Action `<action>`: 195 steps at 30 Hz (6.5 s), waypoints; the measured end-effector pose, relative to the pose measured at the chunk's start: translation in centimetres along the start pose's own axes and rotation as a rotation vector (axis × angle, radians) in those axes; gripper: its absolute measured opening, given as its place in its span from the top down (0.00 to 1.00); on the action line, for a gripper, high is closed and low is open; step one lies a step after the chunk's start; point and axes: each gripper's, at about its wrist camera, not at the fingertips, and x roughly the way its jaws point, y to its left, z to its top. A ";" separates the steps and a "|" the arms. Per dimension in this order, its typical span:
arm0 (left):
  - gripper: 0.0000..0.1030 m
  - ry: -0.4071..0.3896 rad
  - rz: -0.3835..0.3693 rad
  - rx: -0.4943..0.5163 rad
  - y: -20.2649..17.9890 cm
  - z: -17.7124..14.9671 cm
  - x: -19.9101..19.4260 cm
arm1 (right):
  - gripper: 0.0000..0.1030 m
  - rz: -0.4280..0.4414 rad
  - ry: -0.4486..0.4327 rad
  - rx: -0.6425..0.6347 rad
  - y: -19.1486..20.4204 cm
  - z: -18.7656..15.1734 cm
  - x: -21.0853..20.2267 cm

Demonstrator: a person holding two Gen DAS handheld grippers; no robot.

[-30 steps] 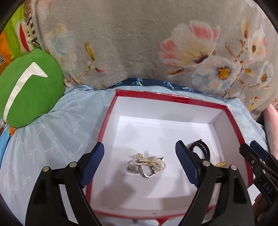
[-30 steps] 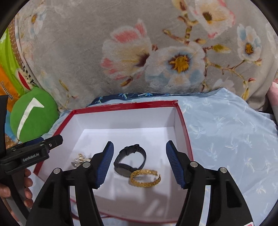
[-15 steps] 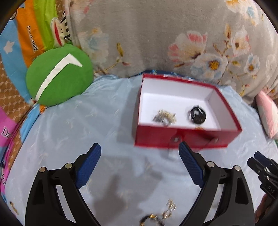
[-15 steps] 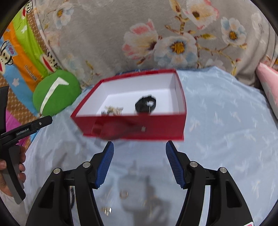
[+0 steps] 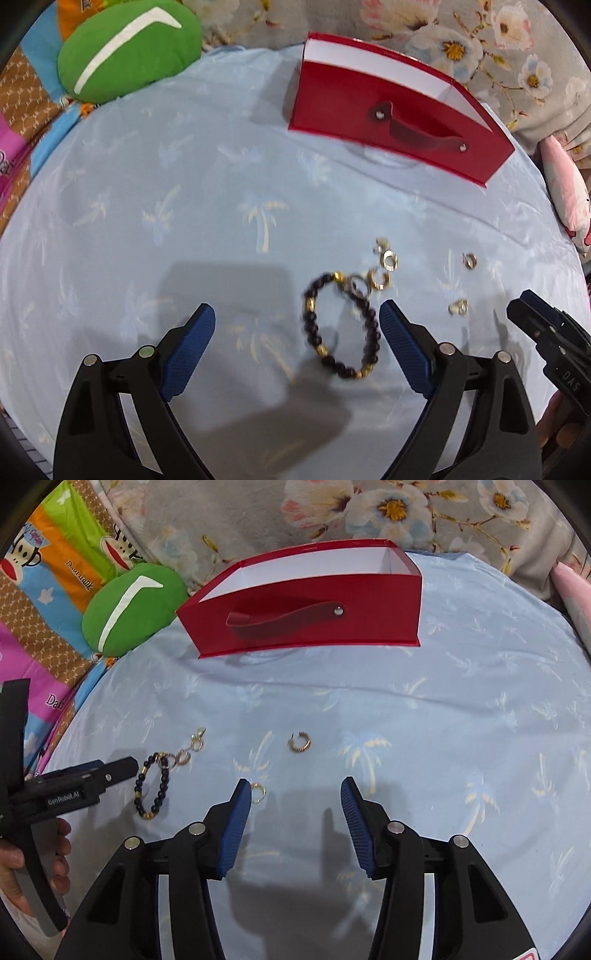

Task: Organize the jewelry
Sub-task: 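Withdraw from the box and grasp the black bead bracelet with the left gripper, then grasp the gold hoop earring with the right gripper while the left gripper holds the bead bracelet, then carry the bead bracelet and hoop earring into the red box and open both grippers, then withdraw both grippers from the box back over the sheet, then grasp the small gold earring with the right gripper while the left gripper grasps the silver ring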

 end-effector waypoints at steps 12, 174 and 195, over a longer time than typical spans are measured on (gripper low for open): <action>0.48 -0.002 0.006 0.028 -0.6 -1.0 1.3 | 0.52 -0.013 0.009 0.017 0.1 -0.4 0.1; 0.16 -0.030 -0.058 0.038 0.2 -0.2 -0.7 | 0.48 0.021 -0.013 -0.076 2.1 0.5 0.3; 0.41 0.000 -0.102 0.081 -2.9 -0.8 1.7 | 0.55 0.027 0.056 -0.071 2.5 -0.6 3.2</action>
